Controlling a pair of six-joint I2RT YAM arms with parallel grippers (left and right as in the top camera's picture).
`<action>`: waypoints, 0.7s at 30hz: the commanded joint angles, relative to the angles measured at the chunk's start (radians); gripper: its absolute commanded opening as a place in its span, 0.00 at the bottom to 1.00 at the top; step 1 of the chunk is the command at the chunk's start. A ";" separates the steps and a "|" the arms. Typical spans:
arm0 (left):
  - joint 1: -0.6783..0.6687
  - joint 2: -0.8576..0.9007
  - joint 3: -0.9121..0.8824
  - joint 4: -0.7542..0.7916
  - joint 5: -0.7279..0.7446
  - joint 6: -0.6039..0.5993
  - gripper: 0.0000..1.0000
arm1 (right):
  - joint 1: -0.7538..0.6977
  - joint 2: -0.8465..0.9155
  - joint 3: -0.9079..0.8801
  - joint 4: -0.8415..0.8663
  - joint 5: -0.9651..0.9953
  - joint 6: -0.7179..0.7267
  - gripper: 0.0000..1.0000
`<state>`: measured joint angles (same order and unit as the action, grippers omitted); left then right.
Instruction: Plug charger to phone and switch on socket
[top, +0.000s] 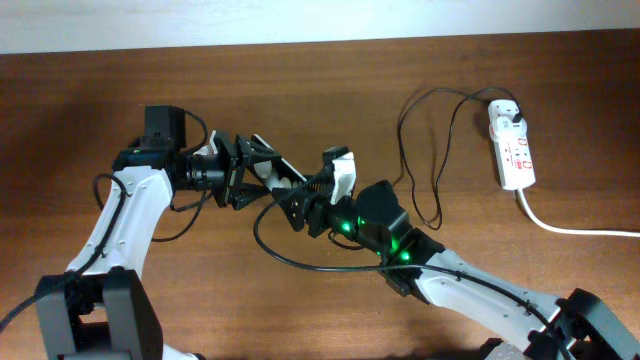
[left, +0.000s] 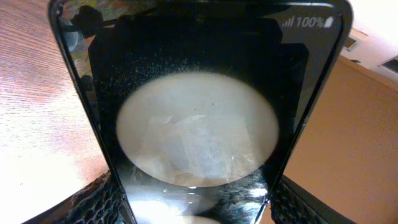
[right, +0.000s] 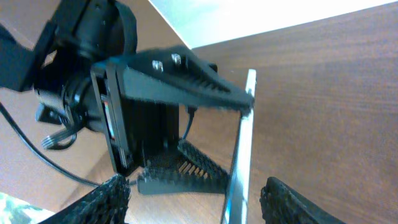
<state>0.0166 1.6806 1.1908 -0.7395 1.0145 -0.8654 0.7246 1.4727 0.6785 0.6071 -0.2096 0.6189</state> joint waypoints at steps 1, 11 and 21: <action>0.006 0.000 0.001 0.006 0.040 -0.008 0.50 | 0.005 0.064 0.073 -0.005 -0.013 0.000 0.70; 0.006 0.000 0.001 0.006 0.041 0.006 0.50 | 0.008 0.141 0.158 -0.121 0.008 -0.019 0.46; 0.006 0.000 0.001 0.006 0.041 0.006 0.51 | 0.054 0.140 0.158 -0.124 0.038 -0.019 0.29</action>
<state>0.0204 1.6806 1.1908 -0.7399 1.0149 -0.8646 0.7609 1.6077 0.8139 0.4759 -0.1581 0.6014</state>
